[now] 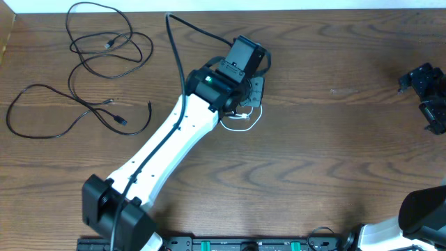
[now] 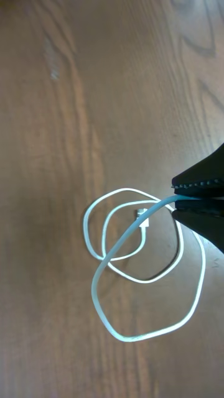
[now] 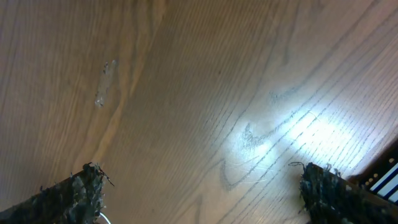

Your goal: Untangle cables

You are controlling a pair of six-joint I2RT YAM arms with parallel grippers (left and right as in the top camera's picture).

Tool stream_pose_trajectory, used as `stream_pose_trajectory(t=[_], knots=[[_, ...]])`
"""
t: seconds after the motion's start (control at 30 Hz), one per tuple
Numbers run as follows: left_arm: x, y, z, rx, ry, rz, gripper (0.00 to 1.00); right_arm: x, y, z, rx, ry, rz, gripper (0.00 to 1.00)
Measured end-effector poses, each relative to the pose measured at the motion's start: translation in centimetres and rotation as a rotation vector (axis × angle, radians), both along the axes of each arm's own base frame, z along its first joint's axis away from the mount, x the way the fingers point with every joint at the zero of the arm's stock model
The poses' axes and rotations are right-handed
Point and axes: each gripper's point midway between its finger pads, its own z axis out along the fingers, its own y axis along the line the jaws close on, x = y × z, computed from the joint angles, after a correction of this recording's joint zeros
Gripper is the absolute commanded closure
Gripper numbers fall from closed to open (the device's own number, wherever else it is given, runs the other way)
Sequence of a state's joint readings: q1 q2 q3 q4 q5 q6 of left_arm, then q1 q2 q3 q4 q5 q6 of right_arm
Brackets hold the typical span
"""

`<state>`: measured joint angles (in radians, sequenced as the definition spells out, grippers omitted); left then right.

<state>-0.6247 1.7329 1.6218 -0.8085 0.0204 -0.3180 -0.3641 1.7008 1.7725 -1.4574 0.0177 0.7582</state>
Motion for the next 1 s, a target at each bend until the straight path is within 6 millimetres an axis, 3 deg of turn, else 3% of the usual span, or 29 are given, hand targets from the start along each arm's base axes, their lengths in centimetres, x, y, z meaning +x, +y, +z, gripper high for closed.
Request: stream_pose_trajectory(t=[0.13, 0.3, 0.37, 0.43, 0.53, 0.6, 0.8, 1.0], knots=[[-0.1, -0.7, -2.0, 0.03, 0.04, -0.014, 0.92, 0.0, 0.0, 0.0, 0.0, 0.0, 0.0, 0.01], [-0.1, -2.3, -6.8, 0.085, 0.115, -0.038, 0.91, 0.0, 0.0, 0.0, 0.0, 0.0, 0.0, 0.01], [0.0, -2.8, -8.8, 0.105, 0.141, -0.049, 0.78, 0.0, 0.0, 0.0, 0.0, 0.0, 0.0, 0.01], [-0.1, -3.1, -10.9, 0.129, 0.175, -0.049, 0.58, 0.0, 0.0, 0.0, 0.0, 0.0, 0.0, 0.01], [-0.3, -3.1, -13.3, 0.152, 0.222, -0.033, 0.43, 0.0, 0.0, 0.0, 0.0, 0.0, 0.0, 0.01], [-0.5, -2.9, -15.0, 0.177, 0.257, -0.029, 0.39, 0.0, 0.0, 0.0, 0.0, 0.0, 0.0, 0.01], [-1.1, -2.4, -17.5, 0.219, 0.313, -0.026, 0.36, 0.0, 0.0, 0.0, 0.0, 0.0, 0.0, 0.01], [-0.3, -3.1, -18.0, 0.205, 0.282, -0.043, 0.35, 0.0, 0.0, 0.0, 0.0, 0.0, 0.0, 0.01]])
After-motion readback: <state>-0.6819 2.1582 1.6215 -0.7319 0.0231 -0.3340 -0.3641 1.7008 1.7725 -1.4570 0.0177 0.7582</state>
